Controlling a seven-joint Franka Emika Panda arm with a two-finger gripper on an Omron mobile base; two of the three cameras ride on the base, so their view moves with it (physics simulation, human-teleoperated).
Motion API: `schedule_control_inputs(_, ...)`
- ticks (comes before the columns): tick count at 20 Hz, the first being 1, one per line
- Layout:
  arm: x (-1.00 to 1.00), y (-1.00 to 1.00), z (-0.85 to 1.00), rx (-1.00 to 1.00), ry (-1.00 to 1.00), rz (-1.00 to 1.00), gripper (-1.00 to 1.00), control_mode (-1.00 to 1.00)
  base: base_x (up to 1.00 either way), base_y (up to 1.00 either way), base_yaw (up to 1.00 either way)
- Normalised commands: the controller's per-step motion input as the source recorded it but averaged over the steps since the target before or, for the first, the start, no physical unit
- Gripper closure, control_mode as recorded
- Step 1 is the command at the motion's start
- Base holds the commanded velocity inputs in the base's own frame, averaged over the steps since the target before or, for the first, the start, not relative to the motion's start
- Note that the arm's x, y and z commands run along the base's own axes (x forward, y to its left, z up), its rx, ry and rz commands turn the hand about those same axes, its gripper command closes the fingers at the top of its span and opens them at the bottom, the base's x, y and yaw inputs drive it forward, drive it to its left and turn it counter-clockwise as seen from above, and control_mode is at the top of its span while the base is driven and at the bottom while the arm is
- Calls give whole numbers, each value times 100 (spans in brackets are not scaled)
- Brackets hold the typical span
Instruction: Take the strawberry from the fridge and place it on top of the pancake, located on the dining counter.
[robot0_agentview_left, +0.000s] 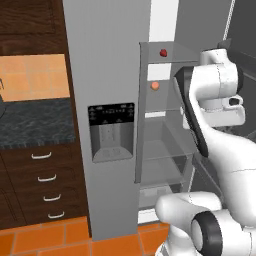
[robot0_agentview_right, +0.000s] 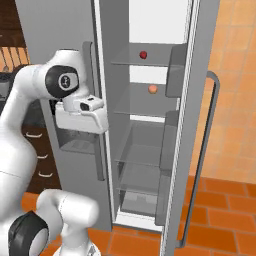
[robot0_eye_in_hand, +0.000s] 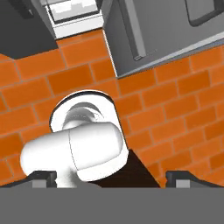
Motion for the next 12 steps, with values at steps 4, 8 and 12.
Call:
schedule_control_inputs(4,-11,47,-39,19,-34,6,-100,-100,0,0,0)
schedule_control_inputs(8,-6,26,-44,0,-35,19,-100,-100,0,0,0)
schedule_control_inputs(12,-6,6,-32,-5,-9,22,-100,-100,0,0,0)
